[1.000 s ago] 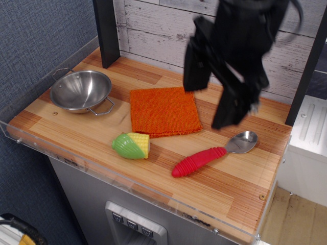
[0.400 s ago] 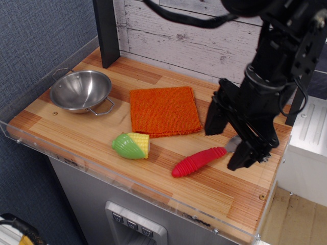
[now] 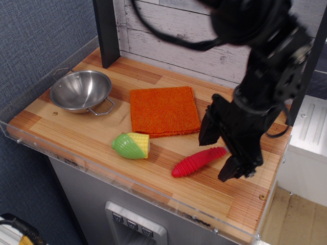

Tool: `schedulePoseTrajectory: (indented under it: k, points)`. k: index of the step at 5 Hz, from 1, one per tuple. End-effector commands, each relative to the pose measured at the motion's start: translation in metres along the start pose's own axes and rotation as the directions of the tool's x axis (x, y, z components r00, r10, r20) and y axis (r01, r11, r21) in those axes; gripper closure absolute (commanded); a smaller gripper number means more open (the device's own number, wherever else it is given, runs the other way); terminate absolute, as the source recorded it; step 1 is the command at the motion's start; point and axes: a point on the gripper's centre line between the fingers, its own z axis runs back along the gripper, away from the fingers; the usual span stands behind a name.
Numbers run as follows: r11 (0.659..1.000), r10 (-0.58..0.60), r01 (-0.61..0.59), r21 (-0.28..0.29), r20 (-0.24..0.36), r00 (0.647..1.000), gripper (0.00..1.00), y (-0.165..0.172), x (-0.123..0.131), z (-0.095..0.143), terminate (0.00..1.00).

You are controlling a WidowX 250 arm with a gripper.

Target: Pick up the red spoon and place it on the red napkin

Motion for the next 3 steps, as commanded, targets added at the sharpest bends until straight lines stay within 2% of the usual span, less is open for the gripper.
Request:
schedulePoseTrajectory:
  k: [1, 3]
  points:
    - [0.999, -0.004, 0.007, -0.051, 0.065, 0.998, 0.00, 0.002, -0.001, -0.011, 0.00]
    - [0.988, 0.054, -0.048, -0.149, 0.042, 0.998, 0.00, 0.020, -0.014, -0.029, 0.00]
